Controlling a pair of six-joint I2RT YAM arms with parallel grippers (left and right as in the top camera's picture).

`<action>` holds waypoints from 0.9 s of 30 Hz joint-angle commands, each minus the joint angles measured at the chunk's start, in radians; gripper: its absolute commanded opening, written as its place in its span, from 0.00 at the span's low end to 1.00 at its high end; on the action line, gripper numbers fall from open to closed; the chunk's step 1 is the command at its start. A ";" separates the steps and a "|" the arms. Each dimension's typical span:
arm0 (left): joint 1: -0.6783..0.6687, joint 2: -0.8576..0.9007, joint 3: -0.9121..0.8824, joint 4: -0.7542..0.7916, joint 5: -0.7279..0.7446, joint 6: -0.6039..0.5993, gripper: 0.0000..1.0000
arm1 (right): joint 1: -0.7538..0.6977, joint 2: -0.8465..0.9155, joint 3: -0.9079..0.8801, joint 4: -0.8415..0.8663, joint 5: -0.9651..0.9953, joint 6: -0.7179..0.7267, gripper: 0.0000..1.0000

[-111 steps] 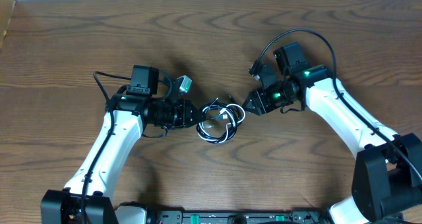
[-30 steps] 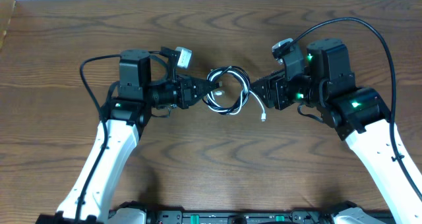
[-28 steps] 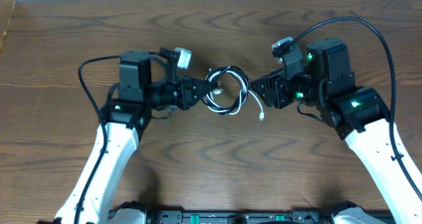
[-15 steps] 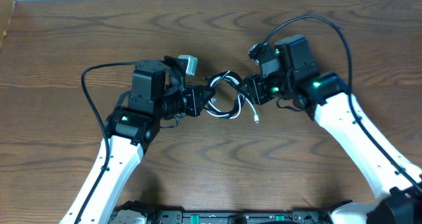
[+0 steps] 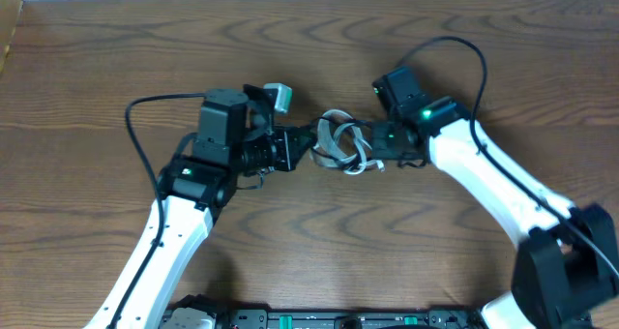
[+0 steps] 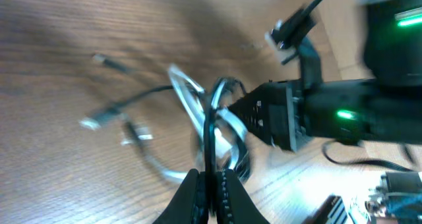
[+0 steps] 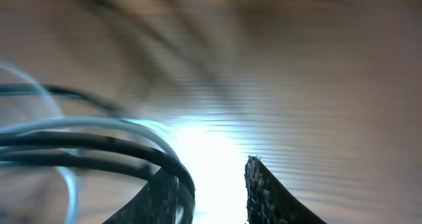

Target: Untangle cables

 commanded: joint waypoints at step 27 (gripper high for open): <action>0.097 0.015 0.019 -0.170 -0.133 -0.002 0.07 | -0.232 0.023 -0.020 0.022 -0.421 -0.484 0.47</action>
